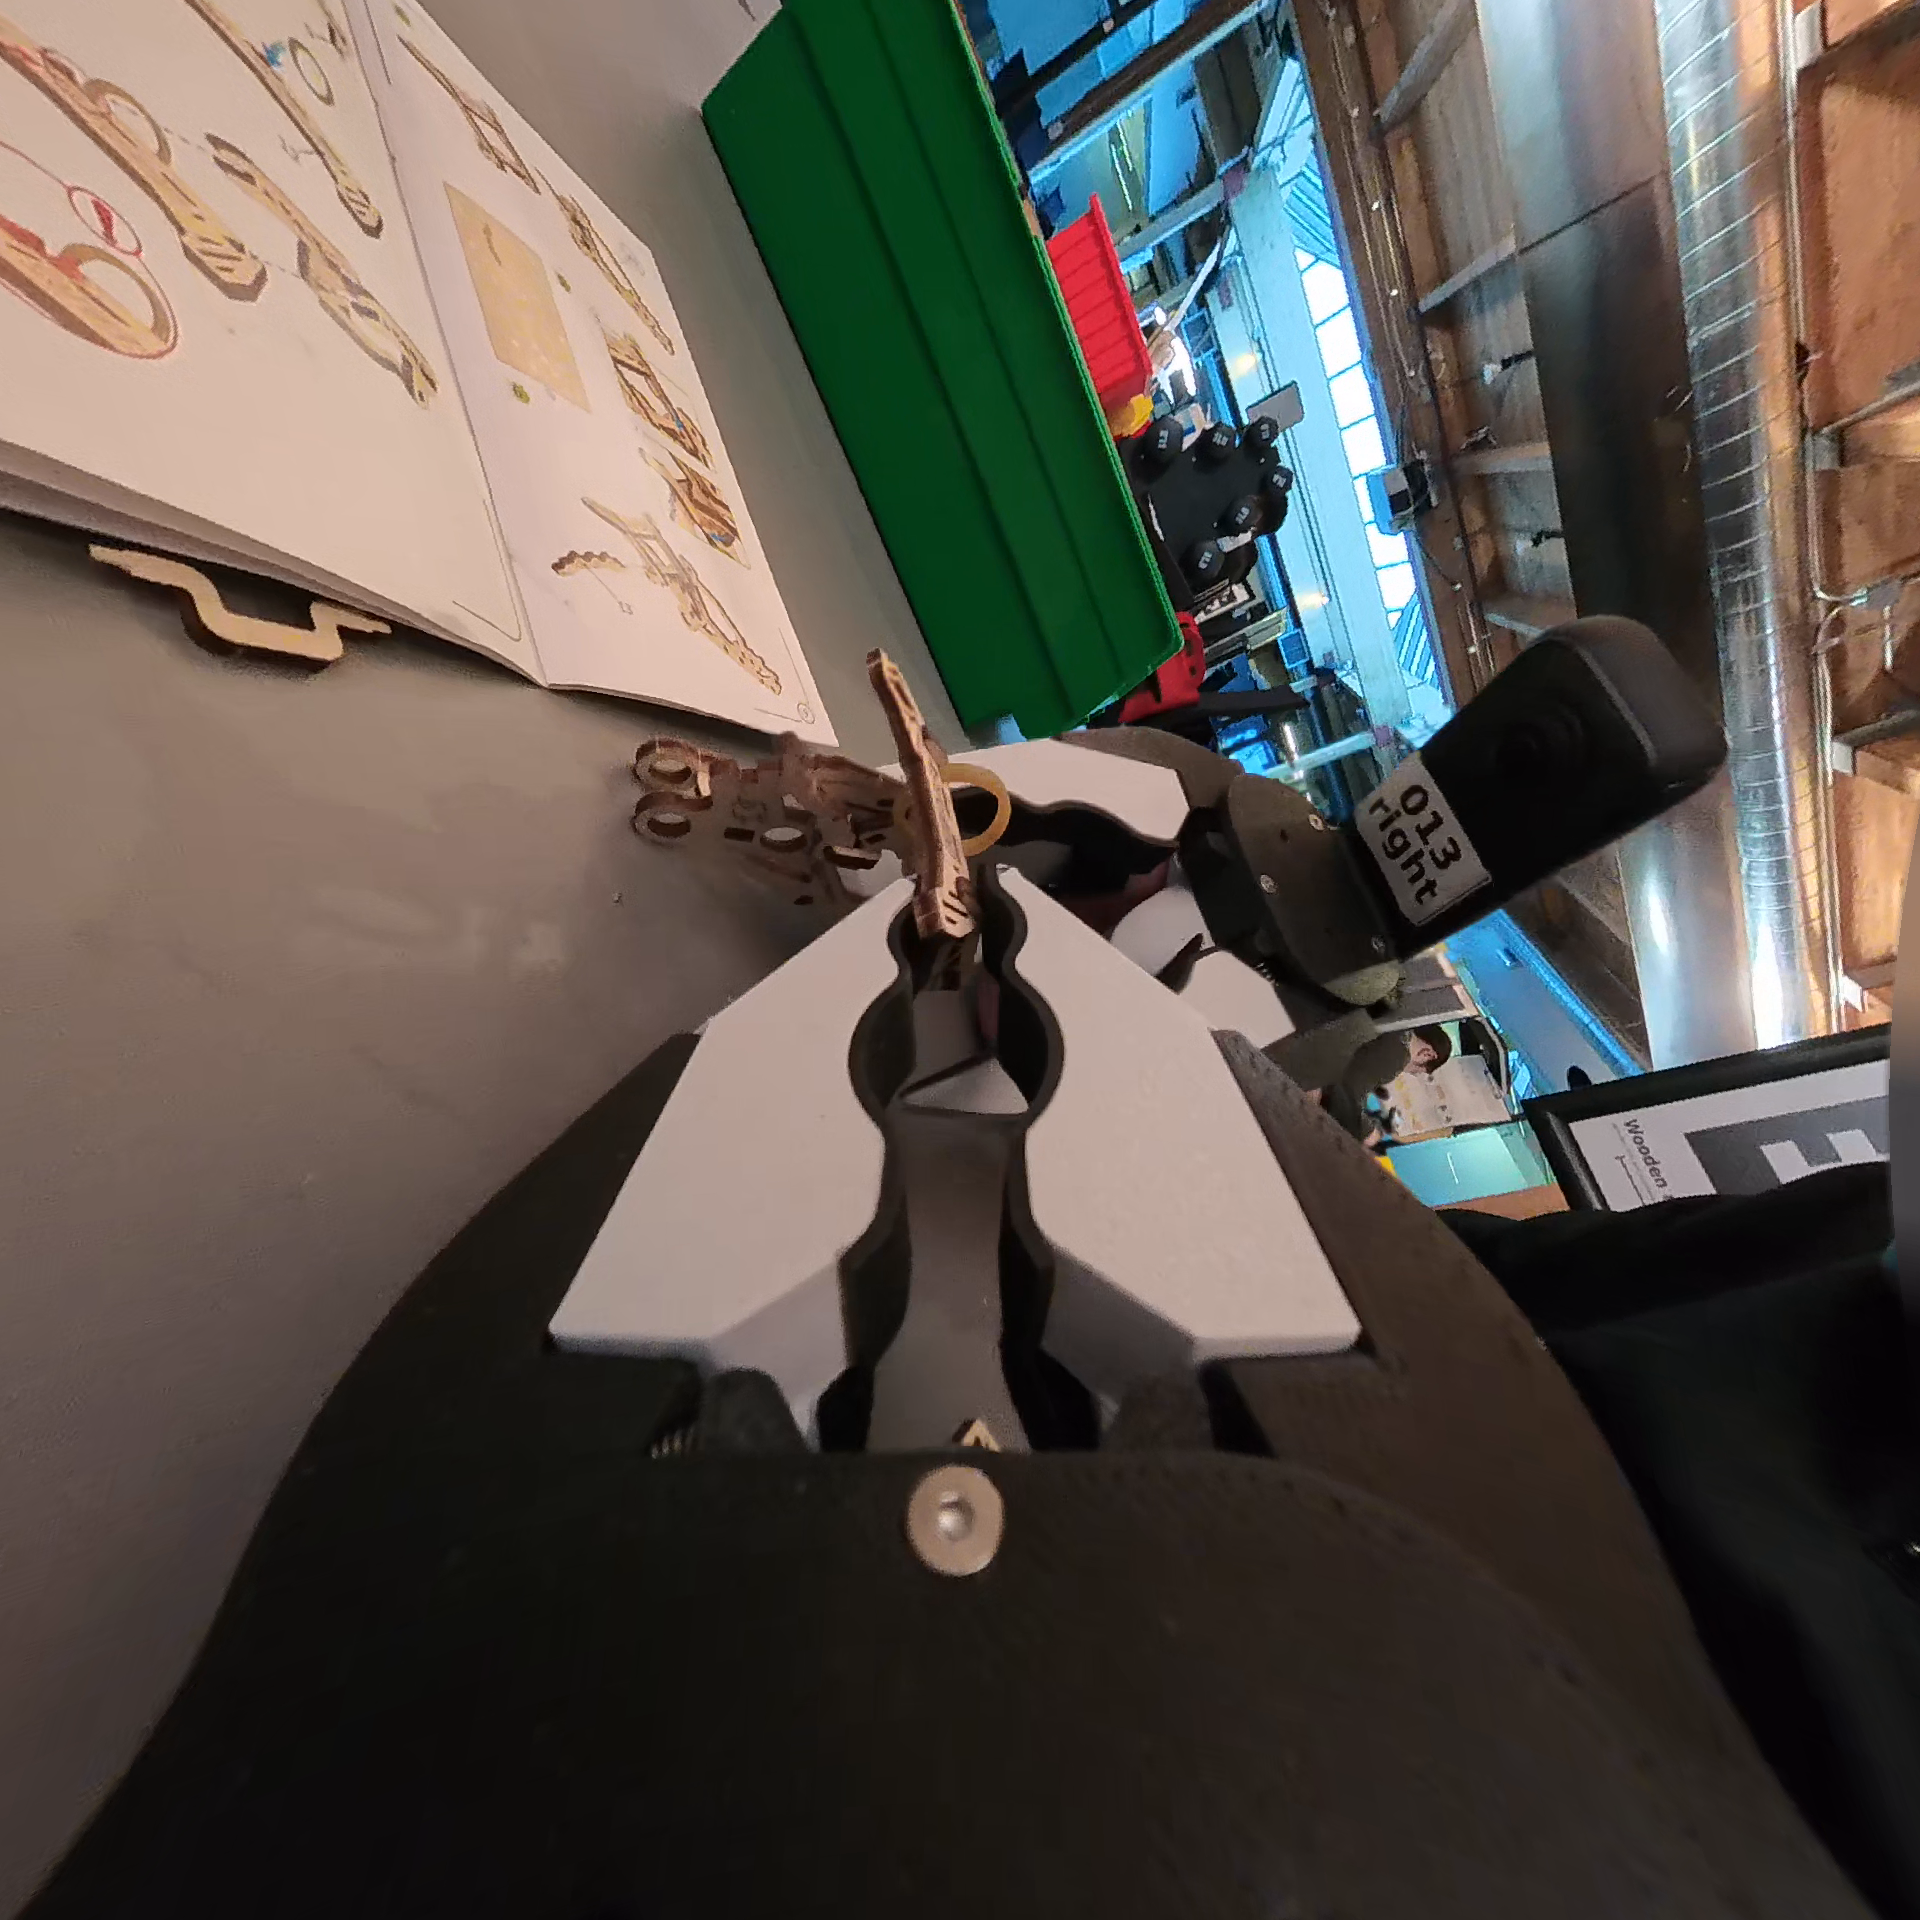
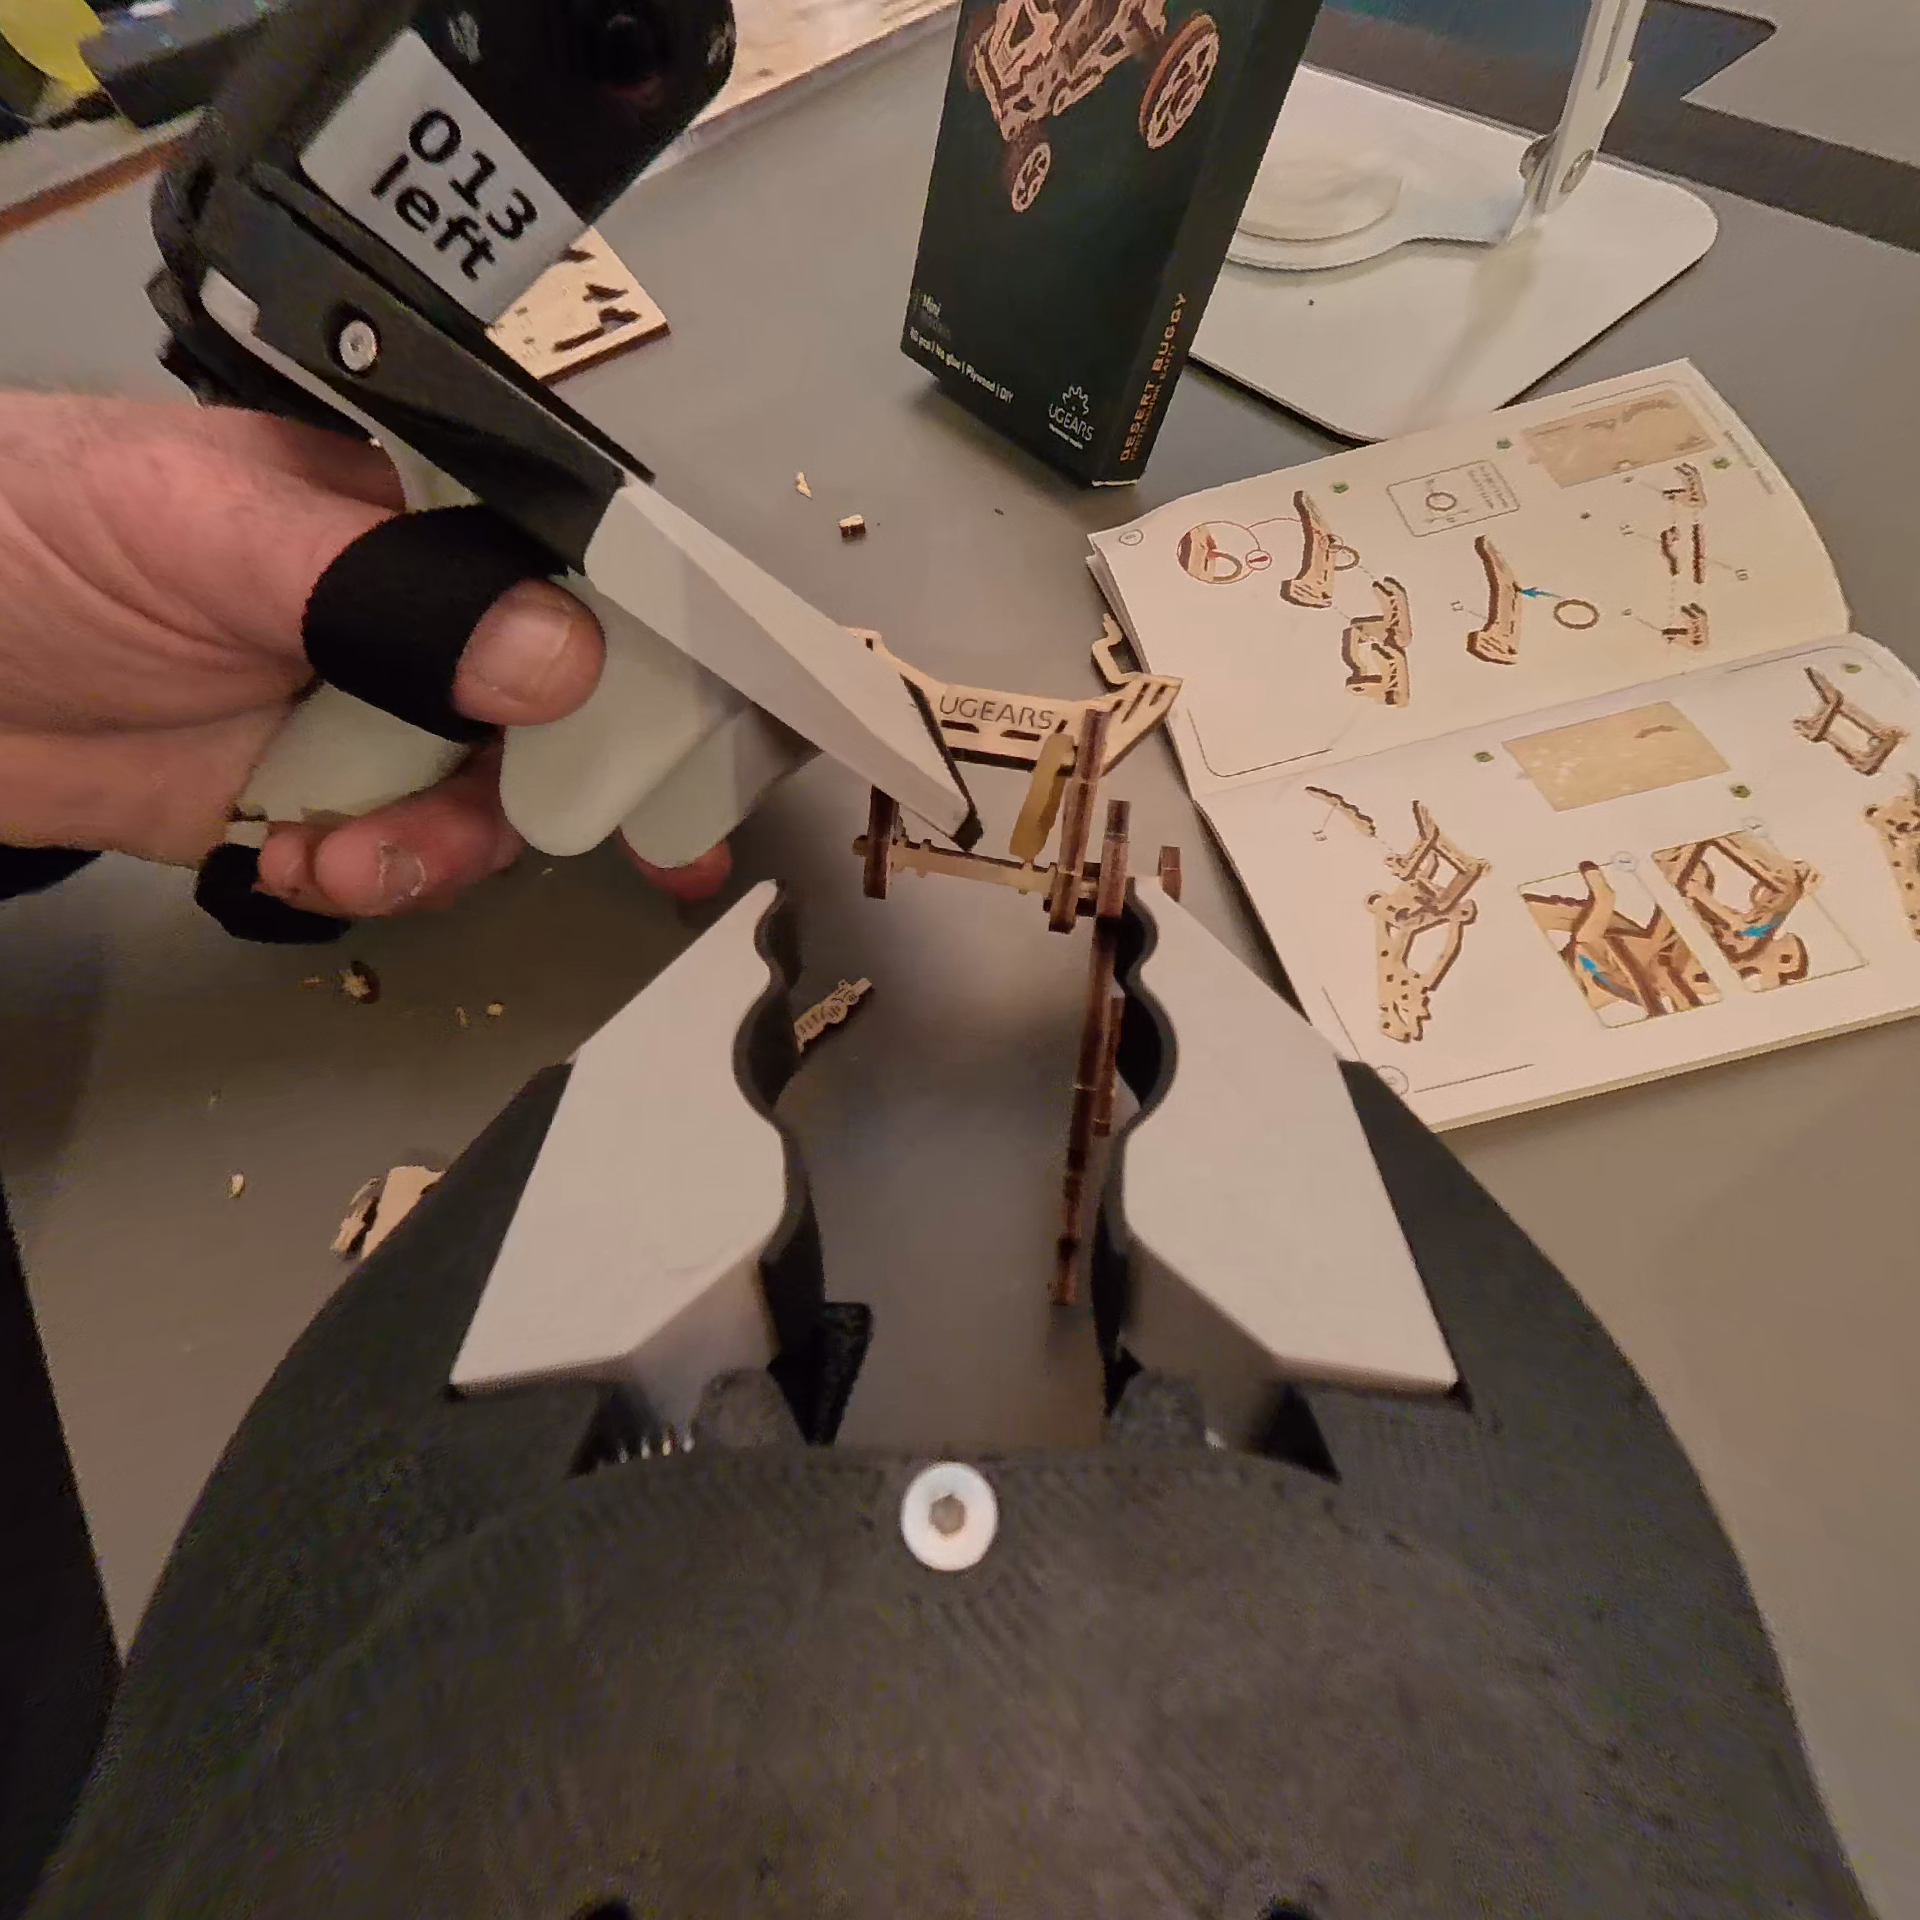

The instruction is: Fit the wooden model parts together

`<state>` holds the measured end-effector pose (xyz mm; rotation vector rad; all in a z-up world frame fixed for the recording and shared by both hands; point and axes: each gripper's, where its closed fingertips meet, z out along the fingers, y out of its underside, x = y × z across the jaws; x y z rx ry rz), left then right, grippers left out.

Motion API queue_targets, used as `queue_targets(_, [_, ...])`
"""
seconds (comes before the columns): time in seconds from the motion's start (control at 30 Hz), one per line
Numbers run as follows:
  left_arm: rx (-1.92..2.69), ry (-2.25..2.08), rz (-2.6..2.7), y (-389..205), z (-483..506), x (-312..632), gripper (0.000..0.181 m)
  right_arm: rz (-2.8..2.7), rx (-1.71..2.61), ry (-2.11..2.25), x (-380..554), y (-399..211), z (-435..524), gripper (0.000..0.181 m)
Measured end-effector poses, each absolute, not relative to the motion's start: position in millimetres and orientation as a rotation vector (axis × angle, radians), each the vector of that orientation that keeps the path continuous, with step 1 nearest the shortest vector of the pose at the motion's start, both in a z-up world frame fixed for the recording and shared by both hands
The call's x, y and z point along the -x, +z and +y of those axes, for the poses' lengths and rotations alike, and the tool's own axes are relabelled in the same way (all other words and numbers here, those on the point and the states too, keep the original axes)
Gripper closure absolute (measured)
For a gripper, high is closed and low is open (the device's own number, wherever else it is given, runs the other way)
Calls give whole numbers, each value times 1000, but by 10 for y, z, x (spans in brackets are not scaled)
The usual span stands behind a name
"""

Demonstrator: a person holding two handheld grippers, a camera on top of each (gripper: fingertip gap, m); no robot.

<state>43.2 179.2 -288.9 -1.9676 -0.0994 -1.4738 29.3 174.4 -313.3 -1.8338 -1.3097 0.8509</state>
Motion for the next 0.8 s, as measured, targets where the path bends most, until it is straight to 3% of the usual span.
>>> queue_targets(0.03, [1965,-1472,-107,-2894,1798,-431,175,-1302,1840,870,-294,-3126,1744,123])
queue_targets(0.8, [1941,-1501,-109,-2873,1805,-551,175,-1247,1885,1030,-310,-3082,1725,113])
